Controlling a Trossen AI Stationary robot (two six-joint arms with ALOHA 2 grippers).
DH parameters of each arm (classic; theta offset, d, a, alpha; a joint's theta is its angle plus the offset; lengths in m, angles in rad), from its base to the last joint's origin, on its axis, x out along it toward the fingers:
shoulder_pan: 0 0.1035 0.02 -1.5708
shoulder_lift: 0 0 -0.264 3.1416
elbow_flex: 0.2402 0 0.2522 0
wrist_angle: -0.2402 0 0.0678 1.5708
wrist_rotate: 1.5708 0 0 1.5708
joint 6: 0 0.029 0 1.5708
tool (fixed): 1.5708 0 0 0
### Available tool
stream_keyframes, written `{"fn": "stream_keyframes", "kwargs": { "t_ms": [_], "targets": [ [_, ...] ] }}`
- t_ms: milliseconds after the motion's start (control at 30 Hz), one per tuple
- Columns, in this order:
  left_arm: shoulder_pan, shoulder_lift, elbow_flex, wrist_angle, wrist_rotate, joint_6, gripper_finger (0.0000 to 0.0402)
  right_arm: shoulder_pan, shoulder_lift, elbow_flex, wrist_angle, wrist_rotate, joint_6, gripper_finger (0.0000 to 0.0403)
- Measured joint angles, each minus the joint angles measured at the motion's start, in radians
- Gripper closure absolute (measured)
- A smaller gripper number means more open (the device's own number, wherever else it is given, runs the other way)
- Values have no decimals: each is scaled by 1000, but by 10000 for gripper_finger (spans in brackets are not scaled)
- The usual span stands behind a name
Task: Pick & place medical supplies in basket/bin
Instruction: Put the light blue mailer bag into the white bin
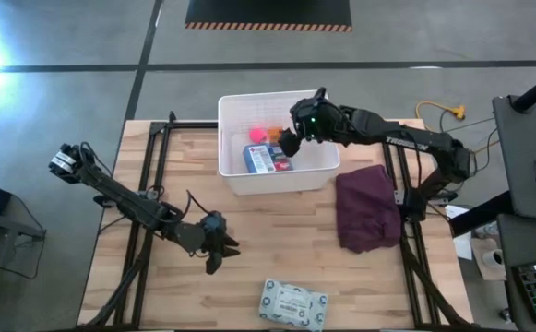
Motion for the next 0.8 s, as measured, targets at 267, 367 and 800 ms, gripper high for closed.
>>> {"fn": "stream_keyframes", "kwargs": {
  "t_ms": [267, 367, 800],
  "targets": [
    [0, 4, 0, 8, -22, -9, 287, 169, -69, 45, -152, 6, 14, 60],
    [2, 18, -4, 8, -23, -8, 287, 311, -88, 52, -240, 6, 36, 64],
    [3, 67, -9, 17, -26, 34, 287, 825, 92, 1, -383, -167, 904, 77]
  ]
}}
